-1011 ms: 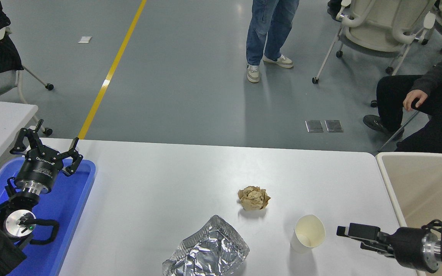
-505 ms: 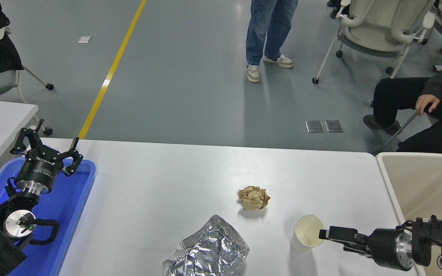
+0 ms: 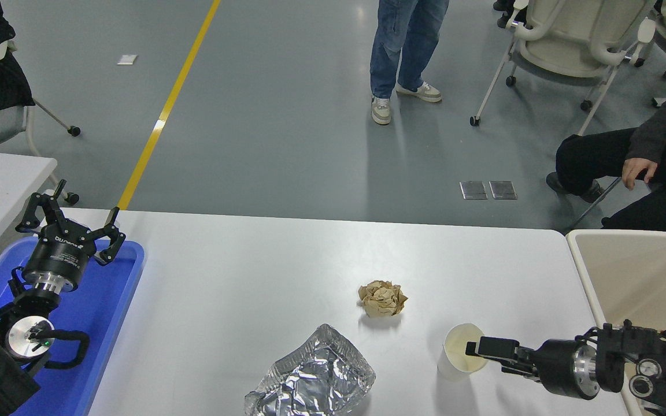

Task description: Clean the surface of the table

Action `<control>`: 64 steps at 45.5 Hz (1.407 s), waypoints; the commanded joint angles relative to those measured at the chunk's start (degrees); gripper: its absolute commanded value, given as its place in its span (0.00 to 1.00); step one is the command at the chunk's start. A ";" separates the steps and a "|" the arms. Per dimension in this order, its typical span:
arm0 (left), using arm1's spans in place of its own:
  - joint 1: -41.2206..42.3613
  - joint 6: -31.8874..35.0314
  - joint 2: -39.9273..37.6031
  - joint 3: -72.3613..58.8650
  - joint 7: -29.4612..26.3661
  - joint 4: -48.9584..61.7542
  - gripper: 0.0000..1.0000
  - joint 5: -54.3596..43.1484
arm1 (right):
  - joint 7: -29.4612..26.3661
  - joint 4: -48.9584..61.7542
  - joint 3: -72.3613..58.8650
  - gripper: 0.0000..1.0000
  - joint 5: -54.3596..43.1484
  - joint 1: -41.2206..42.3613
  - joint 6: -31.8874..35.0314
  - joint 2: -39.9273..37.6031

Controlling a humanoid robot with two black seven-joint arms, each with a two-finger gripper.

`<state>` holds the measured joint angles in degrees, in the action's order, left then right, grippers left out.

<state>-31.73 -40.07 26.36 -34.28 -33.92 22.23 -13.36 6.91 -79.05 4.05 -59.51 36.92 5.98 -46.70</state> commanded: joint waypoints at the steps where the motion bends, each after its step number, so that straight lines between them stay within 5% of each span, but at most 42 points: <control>1: 0.00 -0.01 0.00 0.00 -0.01 0.00 1.00 0.00 | -0.06 0.39 -0.01 0.88 -2.89 0.43 0.00 1.17; 7: 0.00 -0.01 0.00 0.00 -0.01 0.00 1.00 0.00 | -0.06 0.39 -0.10 0.86 -4.30 0.35 0.00 1.52; 15: 0.00 -0.01 0.00 0.00 -0.01 0.00 1.00 0.00 | -0.06 0.39 -0.10 0.71 -6.32 0.35 0.08 1.52; 28: 0.00 -0.01 0.00 0.00 -0.01 0.00 1.00 0.00 | -0.06 0.39 -0.54 0.00 -10.36 0.44 0.88 1.00; 51: 0.00 -0.01 0.00 0.00 -0.01 0.00 1.00 0.00 | 0.38 -0.22 -0.45 0.00 -9.84 0.44 1.76 -1.46; 64: 0.00 -0.01 0.00 0.00 -0.01 0.00 1.00 0.00 | 0.82 -5.49 0.61 0.00 -9.31 1.93 2.72 -11.03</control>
<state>-31.73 -40.08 26.38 -34.28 -33.93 22.23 -13.36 7.42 -80.91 4.04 -69.22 37.62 7.73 -50.72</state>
